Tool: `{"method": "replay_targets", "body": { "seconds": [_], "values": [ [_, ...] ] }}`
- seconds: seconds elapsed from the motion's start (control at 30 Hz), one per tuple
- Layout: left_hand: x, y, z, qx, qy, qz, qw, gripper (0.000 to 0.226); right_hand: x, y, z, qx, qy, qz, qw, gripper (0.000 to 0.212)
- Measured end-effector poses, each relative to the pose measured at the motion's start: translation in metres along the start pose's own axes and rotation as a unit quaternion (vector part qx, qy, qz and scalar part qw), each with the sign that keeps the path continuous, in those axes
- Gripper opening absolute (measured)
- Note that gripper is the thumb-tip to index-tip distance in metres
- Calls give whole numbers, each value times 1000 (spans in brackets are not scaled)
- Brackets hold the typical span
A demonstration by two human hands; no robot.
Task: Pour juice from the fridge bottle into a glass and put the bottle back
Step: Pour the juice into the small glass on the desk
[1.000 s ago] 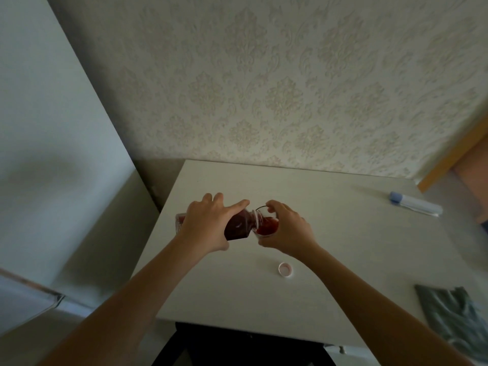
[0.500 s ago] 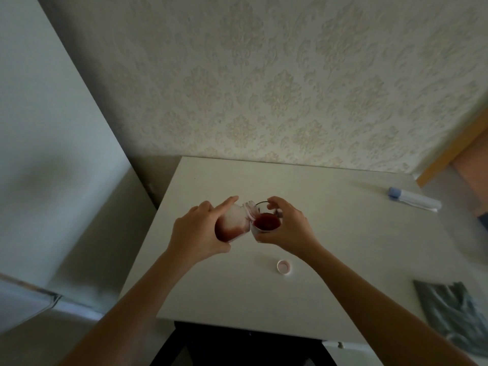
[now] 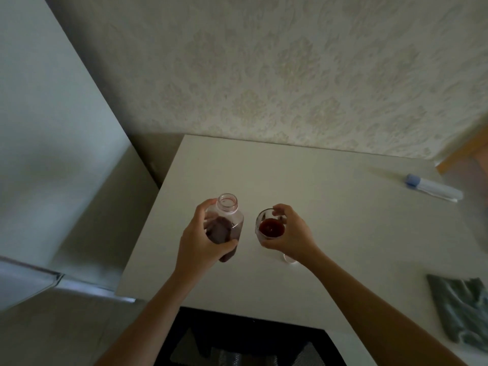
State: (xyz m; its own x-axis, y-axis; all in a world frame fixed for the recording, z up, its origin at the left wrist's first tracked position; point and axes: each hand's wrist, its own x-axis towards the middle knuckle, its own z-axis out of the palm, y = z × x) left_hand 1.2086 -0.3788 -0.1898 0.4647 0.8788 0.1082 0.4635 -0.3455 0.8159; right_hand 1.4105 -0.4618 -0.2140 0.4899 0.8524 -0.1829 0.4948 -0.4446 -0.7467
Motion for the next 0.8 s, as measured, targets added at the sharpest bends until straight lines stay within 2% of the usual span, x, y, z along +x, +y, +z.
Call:
{"method": "replay_targets", "body": {
  "seconds": [0.23, 0.5, 0.6, 0.7, 0.8],
  "values": [
    [-8, -19, 11, -34, -14, -34, 999, 91, 3, 33, 36, -46, -51, 34, 997, 82],
    [-15, -34, 15, -41, -28, -47, 998, 91, 3, 48, 54, -51, -55, 79, 994, 87],
    [-14, -34, 16, -41, -35, -44, 998, 91, 4, 49, 50, -72, -98, 73, 990, 112],
    [-12, -36, 17, -40, -45, -39, 997, 91, 6, 55, 42, -176, -152, 44, 972, 142],
    [-11, -35, 18, -42, -58, -31, 997, 91, 8, 67, 33, -230, -139, 67, 961, 141]
  ]
}}
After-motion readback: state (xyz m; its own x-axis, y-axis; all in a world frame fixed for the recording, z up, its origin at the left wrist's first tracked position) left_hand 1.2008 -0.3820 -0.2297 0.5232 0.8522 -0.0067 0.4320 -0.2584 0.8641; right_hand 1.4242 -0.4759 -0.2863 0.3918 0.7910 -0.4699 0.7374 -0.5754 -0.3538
